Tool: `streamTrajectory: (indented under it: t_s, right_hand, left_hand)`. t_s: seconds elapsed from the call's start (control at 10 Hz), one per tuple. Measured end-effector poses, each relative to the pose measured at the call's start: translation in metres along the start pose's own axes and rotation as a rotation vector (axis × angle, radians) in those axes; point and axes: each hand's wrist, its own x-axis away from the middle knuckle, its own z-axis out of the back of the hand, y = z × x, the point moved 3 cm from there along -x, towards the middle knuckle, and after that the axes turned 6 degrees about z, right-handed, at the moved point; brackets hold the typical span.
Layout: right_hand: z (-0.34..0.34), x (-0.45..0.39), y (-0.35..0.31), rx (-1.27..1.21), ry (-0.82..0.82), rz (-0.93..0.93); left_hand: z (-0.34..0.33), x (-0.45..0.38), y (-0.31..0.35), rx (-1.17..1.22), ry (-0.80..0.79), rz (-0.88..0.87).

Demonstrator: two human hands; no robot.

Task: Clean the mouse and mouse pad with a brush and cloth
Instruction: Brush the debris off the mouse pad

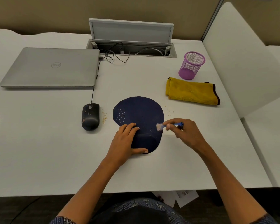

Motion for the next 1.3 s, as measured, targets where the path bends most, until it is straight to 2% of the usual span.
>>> streamTrajectory:
  t_s: [0.1,0.2,0.3,0.4,0.6,0.7,0.8,0.9,1.0,1.1,1.2,1.3]
  right_hand:
    - [-0.006,0.003,-0.002,0.012,-0.14,0.011]
    - [0.006,-0.004,0.01,0.132,0.087,-0.105]
    - [0.004,-0.003,0.001,-0.002,0.048,-0.043]
    - [-0.011,0.004,-0.008,-0.066,-0.169,0.01]
    - [0.006,-0.003,0.005,0.121,0.116,-0.09]
    - [-0.002,-0.003,-0.003,0.02,0.03,-0.006]
    - [-0.019,0.0,-0.011,0.023,-0.176,0.037]
    - [-0.009,-0.011,0.0,0.218,-0.075,-0.052]
    - [0.003,-0.017,0.001,0.165,0.016,-0.069]
    - [-0.014,-0.01,-0.015,-0.039,-0.104,0.037]
    - [-0.032,-0.007,-0.014,0.006,-0.191,0.064]
    - [-0.017,-0.016,-0.002,0.245,-0.074,-0.016]
  left_hand:
    - [0.0,-0.001,0.0,-0.003,-0.006,0.002]
    - [-0.001,0.0,0.0,0.005,-0.005,0.008]
    - [-0.001,-0.001,-0.001,0.002,-0.006,0.011]
    - [-0.001,-0.001,-0.001,-0.014,-0.005,0.003]
    - [-0.001,0.0,0.0,0.007,0.018,-0.008]
    - [-0.001,-0.001,-0.001,-0.001,0.018,-0.01]
    - [-0.001,-0.001,-0.001,-0.008,0.013,-0.015]
    - [-0.001,0.0,-0.001,-0.003,0.016,-0.014]
    - [-0.001,0.0,0.0,0.0,0.023,-0.019]
    - [0.0,0.0,0.0,-0.004,0.022,-0.024]
    - [0.0,0.0,0.0,-0.017,0.01,-0.021]
    - [0.0,-0.001,0.0,-0.008,0.005,-0.01]
